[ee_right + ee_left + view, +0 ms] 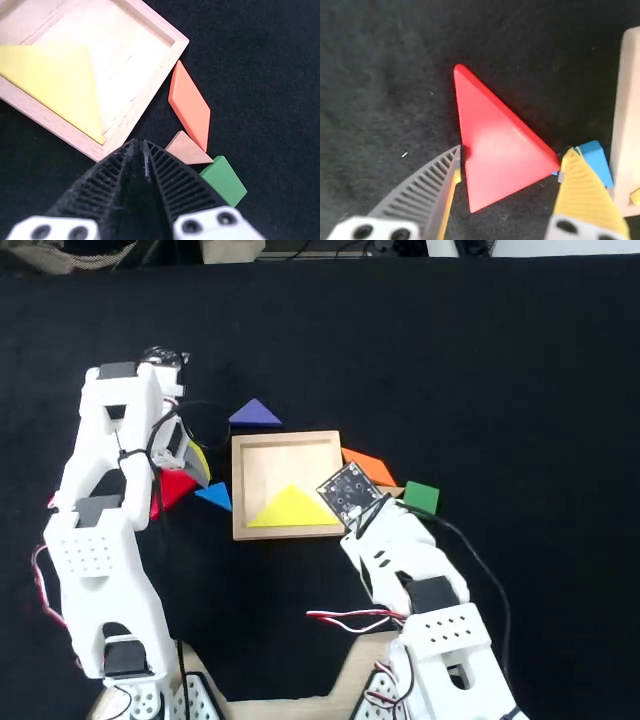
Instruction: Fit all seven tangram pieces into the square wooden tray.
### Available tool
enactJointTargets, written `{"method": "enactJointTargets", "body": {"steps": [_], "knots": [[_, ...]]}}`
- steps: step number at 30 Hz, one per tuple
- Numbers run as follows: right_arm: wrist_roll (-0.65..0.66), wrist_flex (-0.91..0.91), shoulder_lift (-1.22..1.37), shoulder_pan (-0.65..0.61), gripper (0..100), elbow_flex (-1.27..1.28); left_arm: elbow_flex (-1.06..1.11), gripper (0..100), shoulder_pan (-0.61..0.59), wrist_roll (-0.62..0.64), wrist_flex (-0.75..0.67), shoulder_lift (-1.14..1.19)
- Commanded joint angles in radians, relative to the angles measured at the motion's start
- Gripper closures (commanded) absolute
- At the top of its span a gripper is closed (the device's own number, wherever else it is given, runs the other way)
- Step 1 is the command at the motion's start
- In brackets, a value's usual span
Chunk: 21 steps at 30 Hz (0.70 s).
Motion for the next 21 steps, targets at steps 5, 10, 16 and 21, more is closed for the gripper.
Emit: {"method": "enactJointTargets", "body": {"steps": [5,10,16,21], "knots": [[0.012,-0.018,-0.015,-0.011,98.6,-0.001,-0.01,70,-0.005,-0.003,0.006,0.002],[0.012,-0.018,-0.015,-0.011,98.6,-0.001,-0.01,70,0.015,0.0,-0.029,0.002],[0.012,-0.018,-0.015,-0.011,98.6,-0.001,-0.03,70,0.01,0.052,-0.02,-0.041],[0.012,-0.018,-0.015,-0.011,98.6,-0.001,-0.031,70,0.022,0.055,0.054,-0.147]]}}
